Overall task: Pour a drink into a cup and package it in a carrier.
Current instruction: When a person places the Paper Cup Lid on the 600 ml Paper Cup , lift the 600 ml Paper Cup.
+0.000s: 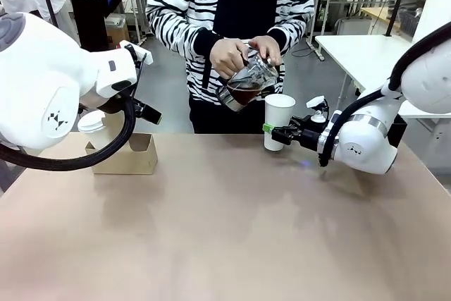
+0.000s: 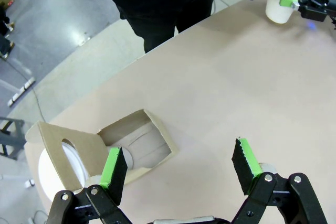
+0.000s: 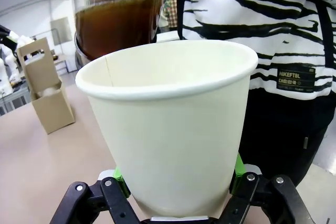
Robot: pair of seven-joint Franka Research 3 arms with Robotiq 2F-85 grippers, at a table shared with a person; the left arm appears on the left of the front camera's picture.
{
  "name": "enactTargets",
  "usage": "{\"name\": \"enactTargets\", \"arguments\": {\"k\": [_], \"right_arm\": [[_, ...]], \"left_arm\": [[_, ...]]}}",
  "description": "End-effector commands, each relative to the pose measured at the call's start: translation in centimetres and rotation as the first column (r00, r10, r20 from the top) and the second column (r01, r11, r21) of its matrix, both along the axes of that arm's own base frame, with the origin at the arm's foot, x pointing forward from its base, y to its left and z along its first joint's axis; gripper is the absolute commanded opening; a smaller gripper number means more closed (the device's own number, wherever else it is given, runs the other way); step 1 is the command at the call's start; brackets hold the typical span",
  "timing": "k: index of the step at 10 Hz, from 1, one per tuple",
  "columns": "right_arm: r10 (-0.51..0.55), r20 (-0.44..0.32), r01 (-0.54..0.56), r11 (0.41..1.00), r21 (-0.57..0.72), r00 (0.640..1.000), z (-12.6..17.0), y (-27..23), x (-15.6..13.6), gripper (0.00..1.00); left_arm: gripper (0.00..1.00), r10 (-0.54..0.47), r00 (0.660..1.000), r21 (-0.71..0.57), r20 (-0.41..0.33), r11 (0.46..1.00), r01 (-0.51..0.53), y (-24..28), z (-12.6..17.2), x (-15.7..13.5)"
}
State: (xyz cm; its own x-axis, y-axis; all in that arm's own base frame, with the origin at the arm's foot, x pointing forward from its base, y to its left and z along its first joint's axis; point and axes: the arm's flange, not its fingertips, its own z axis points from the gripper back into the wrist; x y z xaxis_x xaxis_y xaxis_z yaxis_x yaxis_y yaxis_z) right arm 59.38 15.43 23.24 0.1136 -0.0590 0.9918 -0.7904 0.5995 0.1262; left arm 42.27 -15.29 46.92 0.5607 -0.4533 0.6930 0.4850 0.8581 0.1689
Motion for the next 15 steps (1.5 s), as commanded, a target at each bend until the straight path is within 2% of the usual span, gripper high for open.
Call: {"name": "enactTargets", "arguments": {"k": [1,15], "right_arm": [[0.0,0.0,0.0,1.0,0.004,1.0,0.39,0.04,-0.28,0.81],[0.0,0.0,0.0,1.0,0.004,1.0,0.39,0.04,-0.28,0.81]], "left_arm": [[1.0,0.001,1.0,-0.003,0.004,1.0,-0.001,0.07,0.22,-0.07],[1.0,0.001,1.0,-0.003,0.004,1.0,-0.001,0.07,0.22,-0.07]]}}
